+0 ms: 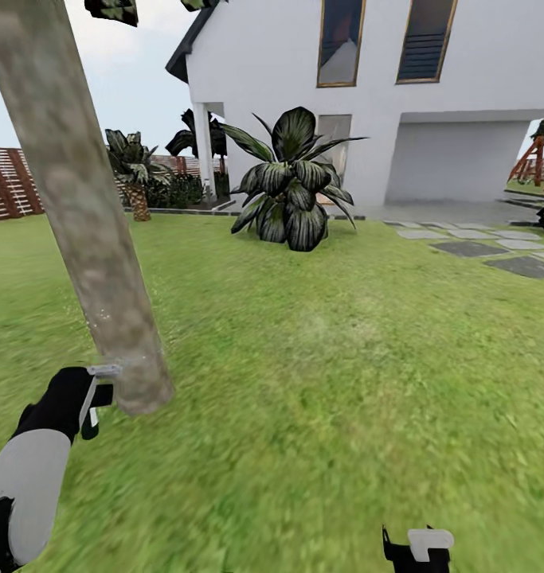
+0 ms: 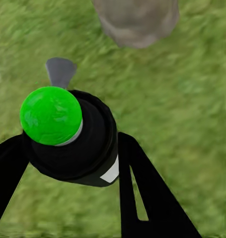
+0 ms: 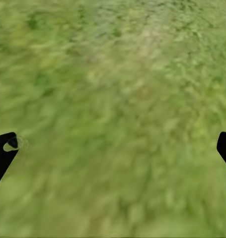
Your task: In the garden, pick up the pesticide atomizer on the floor and spray pesticide onto both trees until each tree trunk is fully covered.
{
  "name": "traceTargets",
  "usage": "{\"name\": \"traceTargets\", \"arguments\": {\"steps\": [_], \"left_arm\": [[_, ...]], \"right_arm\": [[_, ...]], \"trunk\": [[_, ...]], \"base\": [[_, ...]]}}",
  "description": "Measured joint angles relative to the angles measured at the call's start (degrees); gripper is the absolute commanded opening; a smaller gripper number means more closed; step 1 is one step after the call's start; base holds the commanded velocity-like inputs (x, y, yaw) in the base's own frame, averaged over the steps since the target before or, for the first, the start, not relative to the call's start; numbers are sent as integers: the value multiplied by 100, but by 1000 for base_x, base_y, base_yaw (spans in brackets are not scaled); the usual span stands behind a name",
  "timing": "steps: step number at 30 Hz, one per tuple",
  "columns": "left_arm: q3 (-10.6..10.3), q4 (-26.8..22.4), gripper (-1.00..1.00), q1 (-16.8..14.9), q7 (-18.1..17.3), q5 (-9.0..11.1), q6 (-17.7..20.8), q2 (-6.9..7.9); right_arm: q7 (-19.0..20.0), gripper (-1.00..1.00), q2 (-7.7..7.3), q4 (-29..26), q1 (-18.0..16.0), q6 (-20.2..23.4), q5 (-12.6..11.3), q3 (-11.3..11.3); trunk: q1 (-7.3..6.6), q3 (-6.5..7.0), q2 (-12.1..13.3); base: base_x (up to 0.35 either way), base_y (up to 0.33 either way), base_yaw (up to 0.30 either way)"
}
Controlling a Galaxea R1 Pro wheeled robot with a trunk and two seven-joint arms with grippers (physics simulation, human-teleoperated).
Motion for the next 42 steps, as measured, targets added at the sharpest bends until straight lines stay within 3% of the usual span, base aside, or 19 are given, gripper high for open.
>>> {"name": "traceTargets", "arguments": {"steps": [2, 6, 23, 28, 31, 35, 38, 42], "left_arm": [[26, 3, -100, 210, 17, -13, -229, 29], [31, 162, -100, 323, 8, 30, -546, 100], [42, 205, -100, 351, -14, 34, -585, -8], [39, 200, -100, 402, -22, 5, -590, 79], [21, 210, -100, 539, -22, 65, -624, -18], [42, 211, -100, 552, -1, 151, -913, -383], [70, 224, -100, 562, -2, 106, -995, -360], [247, 170, -100, 819, -2, 108, -1023, -240]], "right_arm": [[0, 100, 0, 0, 0, 0, 0, 0], [0, 100, 0, 0, 0, 0, 0, 0], [0, 100, -8, 0, 0, 0, 0, 0], [0, 100, -1, 0, 0, 0, 0, 1], [0, 100, 0, 0, 0, 0, 0, 0], [0, 100, 0, 0, 0, 0, 0, -1], [0, 100, 0, 0, 0, 0, 0, 0], [0, 100, 0, 0, 0, 0, 0, 3]], "trunk": [[0, 0, 0], [0, 1, 0], [0, 1, 0], [0, 0, 0], [0, 1, 0], [0, 1, 0], [0, 1, 0], [0, 1, 0]], "base": [[2, -2, 276], [0, -1, 153], [298, 0, 4], [206, 0, 0], [8, 0, 89], [1, 0, 247], [0, 0, 274], [0, 0, 259]]}}
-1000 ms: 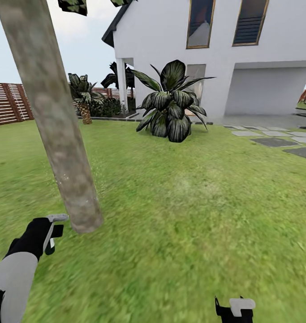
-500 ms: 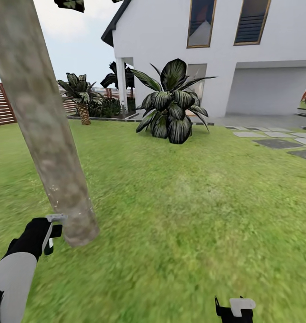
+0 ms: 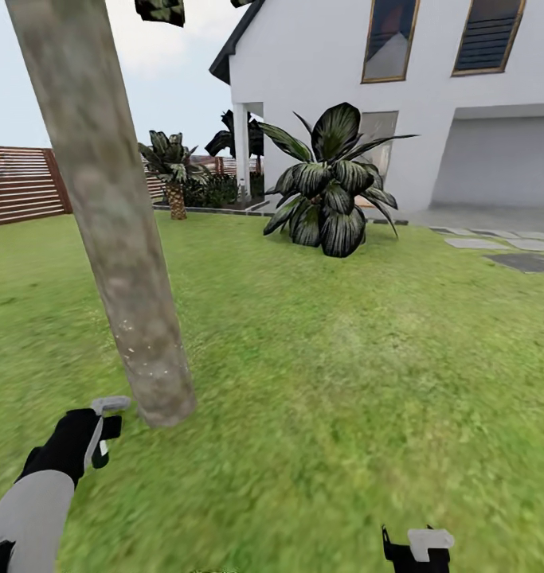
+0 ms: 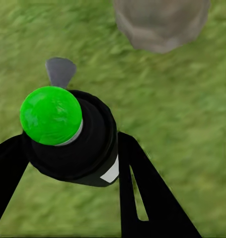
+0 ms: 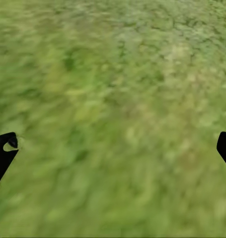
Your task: In the garden, pick up the pesticide atomizer on the floor and spray pesticide onto both trees until each tree trunk is fully covered.
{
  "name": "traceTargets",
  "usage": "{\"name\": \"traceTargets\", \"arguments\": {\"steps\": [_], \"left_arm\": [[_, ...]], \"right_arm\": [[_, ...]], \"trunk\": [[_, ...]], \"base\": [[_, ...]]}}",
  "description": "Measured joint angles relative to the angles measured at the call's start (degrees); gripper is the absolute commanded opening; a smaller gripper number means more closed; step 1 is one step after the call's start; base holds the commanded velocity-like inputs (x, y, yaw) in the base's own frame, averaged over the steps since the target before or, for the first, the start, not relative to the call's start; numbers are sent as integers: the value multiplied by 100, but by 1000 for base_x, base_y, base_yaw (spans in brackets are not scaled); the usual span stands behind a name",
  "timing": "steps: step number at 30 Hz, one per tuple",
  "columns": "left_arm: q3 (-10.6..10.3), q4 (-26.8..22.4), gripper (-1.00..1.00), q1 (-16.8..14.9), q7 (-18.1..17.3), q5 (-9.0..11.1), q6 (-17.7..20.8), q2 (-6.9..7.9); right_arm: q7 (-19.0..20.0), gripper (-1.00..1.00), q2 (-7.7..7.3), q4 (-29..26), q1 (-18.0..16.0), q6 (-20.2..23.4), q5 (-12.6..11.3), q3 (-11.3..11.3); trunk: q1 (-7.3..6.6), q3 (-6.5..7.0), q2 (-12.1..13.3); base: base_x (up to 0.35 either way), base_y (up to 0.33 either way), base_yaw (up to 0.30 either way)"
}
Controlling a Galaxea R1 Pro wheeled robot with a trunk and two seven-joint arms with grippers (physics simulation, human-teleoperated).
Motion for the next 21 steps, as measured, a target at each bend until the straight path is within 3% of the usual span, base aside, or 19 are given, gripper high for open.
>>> {"name": "traceTargets", "arguments": {"steps": [8, 14, 21], "left_arm": [[-41, -34, -100, 33, 90, 0, -360, -60], [-33, -411, -100, 33, 64, -19, -383, -68], [-55, -456, -100, 33, 37, -15, -388, -68]], "right_arm": [[0, 100, 0, 8, 0, 0, 8, -1], [1, 100, -2, 9, 0, 0, 9, 3], [1, 100, 2, 9, 0, 0, 9, 1]], "trunk": [[0, 0, 0], [0, 0, 0], [0, 0, 0]], "base": [[93, -201, 28], [152, -255, 0], [144, -255, 0]]}}
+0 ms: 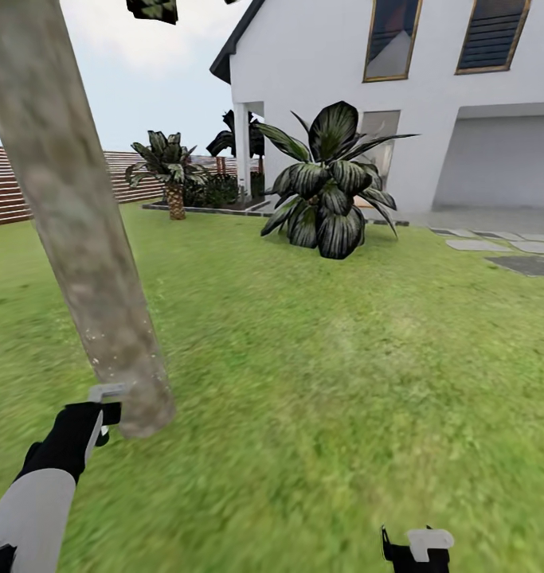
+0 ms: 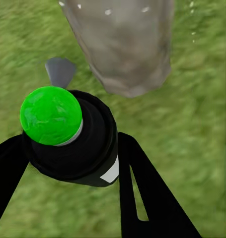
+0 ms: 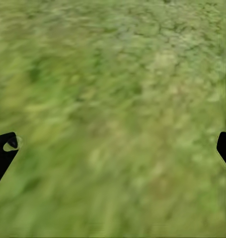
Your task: In the garden, pick up the pesticide atomizer on the floor and spray pesticide onto both trees until each tree trunk is fully covered.
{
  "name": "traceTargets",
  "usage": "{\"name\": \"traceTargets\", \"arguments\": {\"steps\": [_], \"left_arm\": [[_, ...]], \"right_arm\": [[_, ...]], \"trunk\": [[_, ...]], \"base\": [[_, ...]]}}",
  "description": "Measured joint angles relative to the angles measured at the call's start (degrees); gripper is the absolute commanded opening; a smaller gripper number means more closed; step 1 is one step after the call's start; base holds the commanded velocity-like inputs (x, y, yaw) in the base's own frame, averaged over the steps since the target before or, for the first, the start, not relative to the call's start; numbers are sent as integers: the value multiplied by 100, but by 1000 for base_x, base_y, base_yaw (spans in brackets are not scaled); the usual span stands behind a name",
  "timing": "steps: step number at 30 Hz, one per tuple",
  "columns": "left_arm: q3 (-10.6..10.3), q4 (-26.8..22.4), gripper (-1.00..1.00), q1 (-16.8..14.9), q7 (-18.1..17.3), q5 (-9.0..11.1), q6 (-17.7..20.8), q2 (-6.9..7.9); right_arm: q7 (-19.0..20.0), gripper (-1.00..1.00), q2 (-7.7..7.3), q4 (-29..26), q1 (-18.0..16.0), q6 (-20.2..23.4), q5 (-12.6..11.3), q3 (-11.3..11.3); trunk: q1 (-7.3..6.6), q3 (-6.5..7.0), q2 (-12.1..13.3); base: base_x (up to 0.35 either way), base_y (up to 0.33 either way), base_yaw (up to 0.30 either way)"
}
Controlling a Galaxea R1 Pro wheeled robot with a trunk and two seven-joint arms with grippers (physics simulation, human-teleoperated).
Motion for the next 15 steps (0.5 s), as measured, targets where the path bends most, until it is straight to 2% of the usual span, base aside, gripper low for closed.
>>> {"name": "traceTargets", "arguments": {"steps": [4, 10, 15], "left_arm": [[2, -3, -100, 0, 18, 2, 8, 29], [47, 19, -100, 6, 31, -26, 16, 48], [61, 48, -100, 9, 39, -14, 26, 31]], "right_arm": [[-1, 100, 4, 0, 0, 0, 0, 2], [-1, 100, 7, 0, 0, 0, 0, 5], [-1, 100, 7, 0, 0, 0, 0, 5]], "trunk": [[0, 0, 0], [0, 0, 0], [0, 0, 0]], "base": [[54, -265, 109], [9, -271, 268], [99, -271, 276]]}}
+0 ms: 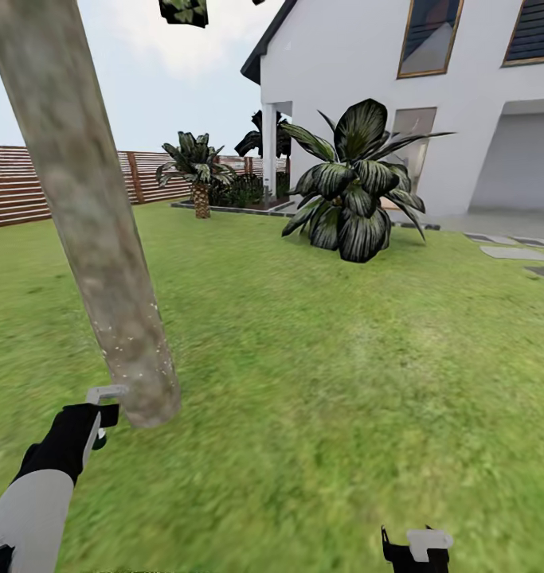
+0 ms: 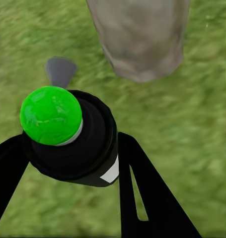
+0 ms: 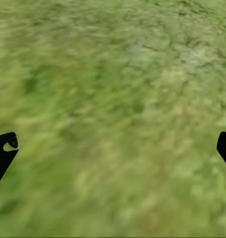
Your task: In the garden, pick up the pesticide atomizer on the floor and spray pesticide onto both trees until each tree trunk is fully covered.
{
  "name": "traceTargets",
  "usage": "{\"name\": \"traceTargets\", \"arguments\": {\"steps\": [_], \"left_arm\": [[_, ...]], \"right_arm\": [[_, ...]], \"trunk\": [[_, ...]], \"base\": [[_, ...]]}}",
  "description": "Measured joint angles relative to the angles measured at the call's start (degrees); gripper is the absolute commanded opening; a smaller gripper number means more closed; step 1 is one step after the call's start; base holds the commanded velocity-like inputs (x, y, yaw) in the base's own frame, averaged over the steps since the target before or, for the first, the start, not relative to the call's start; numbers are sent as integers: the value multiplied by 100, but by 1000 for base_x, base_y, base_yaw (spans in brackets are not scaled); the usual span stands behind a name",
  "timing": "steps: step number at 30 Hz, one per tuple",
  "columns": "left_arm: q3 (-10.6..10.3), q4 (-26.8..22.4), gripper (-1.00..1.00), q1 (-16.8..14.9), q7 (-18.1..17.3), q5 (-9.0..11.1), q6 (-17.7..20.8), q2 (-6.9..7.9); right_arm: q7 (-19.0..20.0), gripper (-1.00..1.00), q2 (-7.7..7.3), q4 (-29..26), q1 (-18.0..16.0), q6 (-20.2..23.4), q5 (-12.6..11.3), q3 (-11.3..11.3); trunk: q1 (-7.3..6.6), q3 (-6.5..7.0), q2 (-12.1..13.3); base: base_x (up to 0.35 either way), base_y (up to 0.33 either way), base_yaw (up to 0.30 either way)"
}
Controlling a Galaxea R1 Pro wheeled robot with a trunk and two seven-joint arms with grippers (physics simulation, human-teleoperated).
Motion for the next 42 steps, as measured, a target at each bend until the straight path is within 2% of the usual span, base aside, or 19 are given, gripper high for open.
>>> {"name": "traceTargets", "arguments": {"steps": [7, 24, 39, 42], "left_arm": [[-1, 2, -100, 0, 0, -2, -4, -13], [6, 22, -100, 0, 0, -14, -4, 16], [18, -7, -100, 77, 0, -22, 36, 59], [19, -7, -100, 79, 0, -27, 43, 112]], "right_arm": [[0, 100, 0, 0, 0, 0, 0, 0], [0, 100, 0, 0, 0, 0, 0, 0], [0, 100, 0, 0, 0, 0, 0, 0], [0, 100, 0, 0, 0, 0, 0, 0]], "trunk": [[0, 0, 0], [0, 0, 0], [0, 0, 0], [0, 0, 0]], "base": [[113, -271, 231], [101, -271, 14], [85, -271, 268], [93, -272, 277]]}}
